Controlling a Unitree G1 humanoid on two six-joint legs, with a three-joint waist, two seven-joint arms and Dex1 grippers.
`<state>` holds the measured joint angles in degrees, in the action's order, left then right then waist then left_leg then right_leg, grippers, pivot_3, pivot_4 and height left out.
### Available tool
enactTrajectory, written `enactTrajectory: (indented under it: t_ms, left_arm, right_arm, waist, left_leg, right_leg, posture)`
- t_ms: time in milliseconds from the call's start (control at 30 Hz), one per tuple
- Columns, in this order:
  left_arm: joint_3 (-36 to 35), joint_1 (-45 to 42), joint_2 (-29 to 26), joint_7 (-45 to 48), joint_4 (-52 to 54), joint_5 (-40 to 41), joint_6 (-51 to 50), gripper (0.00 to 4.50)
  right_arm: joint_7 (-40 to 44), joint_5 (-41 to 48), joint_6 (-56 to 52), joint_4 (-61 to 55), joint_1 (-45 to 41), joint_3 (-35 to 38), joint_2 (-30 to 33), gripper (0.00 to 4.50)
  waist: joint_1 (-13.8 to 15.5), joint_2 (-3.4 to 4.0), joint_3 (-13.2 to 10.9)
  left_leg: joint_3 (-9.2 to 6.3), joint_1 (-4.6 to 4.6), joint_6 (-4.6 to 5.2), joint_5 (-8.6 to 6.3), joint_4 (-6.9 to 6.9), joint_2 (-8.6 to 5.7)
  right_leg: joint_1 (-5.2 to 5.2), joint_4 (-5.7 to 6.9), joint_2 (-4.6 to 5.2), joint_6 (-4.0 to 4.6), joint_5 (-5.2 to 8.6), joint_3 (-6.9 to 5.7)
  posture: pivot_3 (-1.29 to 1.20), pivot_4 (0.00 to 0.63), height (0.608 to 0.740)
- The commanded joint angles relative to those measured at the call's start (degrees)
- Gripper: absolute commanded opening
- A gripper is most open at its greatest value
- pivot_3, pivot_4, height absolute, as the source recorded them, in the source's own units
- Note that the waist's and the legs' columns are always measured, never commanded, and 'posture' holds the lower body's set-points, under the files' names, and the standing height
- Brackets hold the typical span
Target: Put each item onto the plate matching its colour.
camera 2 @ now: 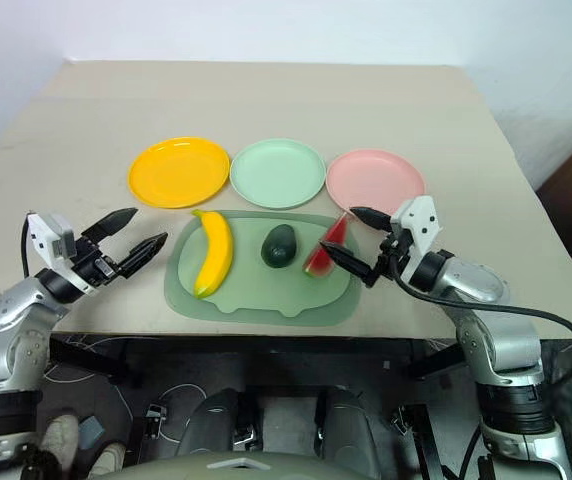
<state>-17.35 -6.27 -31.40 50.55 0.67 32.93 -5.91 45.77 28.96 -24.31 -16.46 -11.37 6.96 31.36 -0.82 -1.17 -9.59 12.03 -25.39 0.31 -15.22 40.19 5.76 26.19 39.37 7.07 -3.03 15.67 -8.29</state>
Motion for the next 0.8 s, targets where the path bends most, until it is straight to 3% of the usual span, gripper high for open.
enactTrajectory:
  t_ms: [33,267,433,800]
  left_arm:
    - [-0.1,0.3,0.3,-1.2,3.2,-0.5,0.4,4.44]
    - [0.7,1.0,0.9,-3.3,6.0,-0.5,-0.6,4.44]
    - [3.1,2.3,1.7,-3.0,7.4,-1.5,-0.4,4.44]
    - [6.2,-2.4,2.7,-1.0,3.0,-2.2,-0.9,4.44]
  right_arm:
    - [0.9,0.3,1.3,-0.1,-1.4,0.3,0.7,4.5]
    - [1.2,0.8,0.0,-0.1,-2.5,0.6,1.3,4.5]
    - [0.1,2.9,-13.5,-2.4,-3.7,-0.8,6.9,4.5]
    - [-17.2,18.7,-46.4,-5.4,-14.7,7.1,2.4,4.5]
  waist:
    - [0.0,0.0,0.0]
    - [0.0,0.0,0.0]
    - [0.1,0.0,0.0]
    - [0.1,0.0,0.0]
  left_leg:
    - [0.0,0.0,0.0,0.0,0.0,0.0]
    - [0.0,0.0,0.0,0.0,0.0,0.0]
    - [-0.02,0.01,0.0,0.0,0.0,0.0]
    - [-0.04,-0.03,0.01,-0.01,0.0,0.0]
  right_leg:
    - [0.0,0.0,0.0,0.0,0.0,0.0]
    - [-0.01,0.0,0.0,0.0,0.0,0.0]
    - [-0.01,0.0,0.02,0.0,0.0,-0.01]
    - [0.01,-0.01,0.02,0.02,-0.01,-0.01]
  posture:
    - [0.0,0.15,0.695]
    - [0.0,0.15,0.695]
    - [0.0,0.15,0.695]
    - [0.0,0.15,0.695]
